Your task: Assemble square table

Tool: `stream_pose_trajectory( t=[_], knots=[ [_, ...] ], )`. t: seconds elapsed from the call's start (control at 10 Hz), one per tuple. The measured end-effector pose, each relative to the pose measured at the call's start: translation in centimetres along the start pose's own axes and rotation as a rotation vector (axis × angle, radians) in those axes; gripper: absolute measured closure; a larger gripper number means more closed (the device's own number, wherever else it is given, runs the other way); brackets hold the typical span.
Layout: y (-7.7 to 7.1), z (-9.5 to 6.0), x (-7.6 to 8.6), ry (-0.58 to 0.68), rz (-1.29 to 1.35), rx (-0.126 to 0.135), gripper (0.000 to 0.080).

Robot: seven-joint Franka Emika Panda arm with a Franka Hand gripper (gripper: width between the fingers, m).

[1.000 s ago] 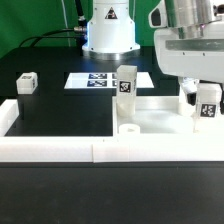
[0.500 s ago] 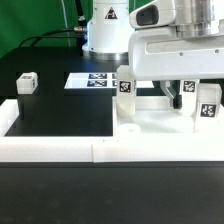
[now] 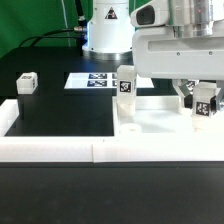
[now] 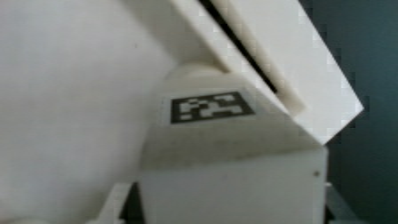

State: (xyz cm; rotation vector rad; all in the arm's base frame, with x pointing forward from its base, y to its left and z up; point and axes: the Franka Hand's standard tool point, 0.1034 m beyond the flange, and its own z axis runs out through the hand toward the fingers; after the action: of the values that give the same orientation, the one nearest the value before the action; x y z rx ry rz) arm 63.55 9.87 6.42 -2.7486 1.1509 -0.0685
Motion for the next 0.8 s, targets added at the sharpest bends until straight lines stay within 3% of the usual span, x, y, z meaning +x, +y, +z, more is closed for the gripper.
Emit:
stream_pose_trajectory(
  t=[0.1, 0.4, 0.6, 0.8],
  knots=[
    [0.04, 0.06, 0.04, -0.004, 0.104, -0.003, 0.0509],
    [0.48, 0.11, 0.2, -0.041, 0.653, -0.053, 0.0509],
    [0.73, 0.15, -0.25, -0.079, 1.091, -0.056, 0.0509],
    [0.69, 0.12, -0.48, -0.079, 1.21, -0.058, 0.0509]
  ],
)
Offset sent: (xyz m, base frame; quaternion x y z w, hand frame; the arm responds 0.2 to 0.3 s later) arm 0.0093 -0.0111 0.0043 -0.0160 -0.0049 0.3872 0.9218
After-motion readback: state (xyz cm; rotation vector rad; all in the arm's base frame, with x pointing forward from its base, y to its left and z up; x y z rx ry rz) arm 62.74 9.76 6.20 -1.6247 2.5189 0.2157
